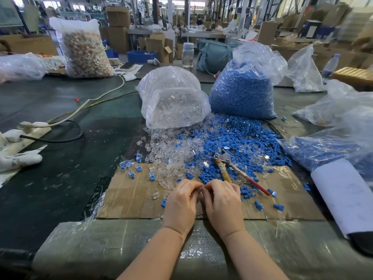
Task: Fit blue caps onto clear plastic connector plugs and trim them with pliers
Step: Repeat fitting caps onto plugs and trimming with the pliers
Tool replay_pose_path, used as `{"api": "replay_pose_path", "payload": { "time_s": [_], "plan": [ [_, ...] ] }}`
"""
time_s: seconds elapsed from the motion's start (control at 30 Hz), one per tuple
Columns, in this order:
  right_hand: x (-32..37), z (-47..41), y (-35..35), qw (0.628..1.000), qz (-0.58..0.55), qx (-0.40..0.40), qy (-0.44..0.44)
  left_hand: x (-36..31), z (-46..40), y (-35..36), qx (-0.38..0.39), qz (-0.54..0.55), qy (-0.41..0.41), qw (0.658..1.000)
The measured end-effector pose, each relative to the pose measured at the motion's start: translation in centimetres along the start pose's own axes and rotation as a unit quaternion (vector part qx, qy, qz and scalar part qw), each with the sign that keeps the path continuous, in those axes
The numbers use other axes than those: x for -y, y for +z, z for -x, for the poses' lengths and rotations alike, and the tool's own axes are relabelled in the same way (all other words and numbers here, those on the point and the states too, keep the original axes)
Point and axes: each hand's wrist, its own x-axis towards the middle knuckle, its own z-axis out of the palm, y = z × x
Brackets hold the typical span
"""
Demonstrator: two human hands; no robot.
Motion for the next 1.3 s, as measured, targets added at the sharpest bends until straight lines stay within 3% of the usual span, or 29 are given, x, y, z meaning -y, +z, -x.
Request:
{"api": "replay_pose_path", "payload": {
  "time_s": [0.2,0.6,1.3],
  "plan": [
    [0.2,0.0,-0.4,1.000,-0.002,0.014,-0.022,0.5,-0.2,0.0,-0.013,0.062,-0.073,0.995],
    [0.0,0.0,-0.2,0.999,-0.024,0.021,-0.025,0.9,-0.3,0.1,0.007,0.135,-0.139,0.981],
    [-0.2,0.0,-0.2,0.998,-0.044,0.039,-0.039,1.2,-0.4,0.1,0.017,0.146,-0.149,0.978]
  ]
}}
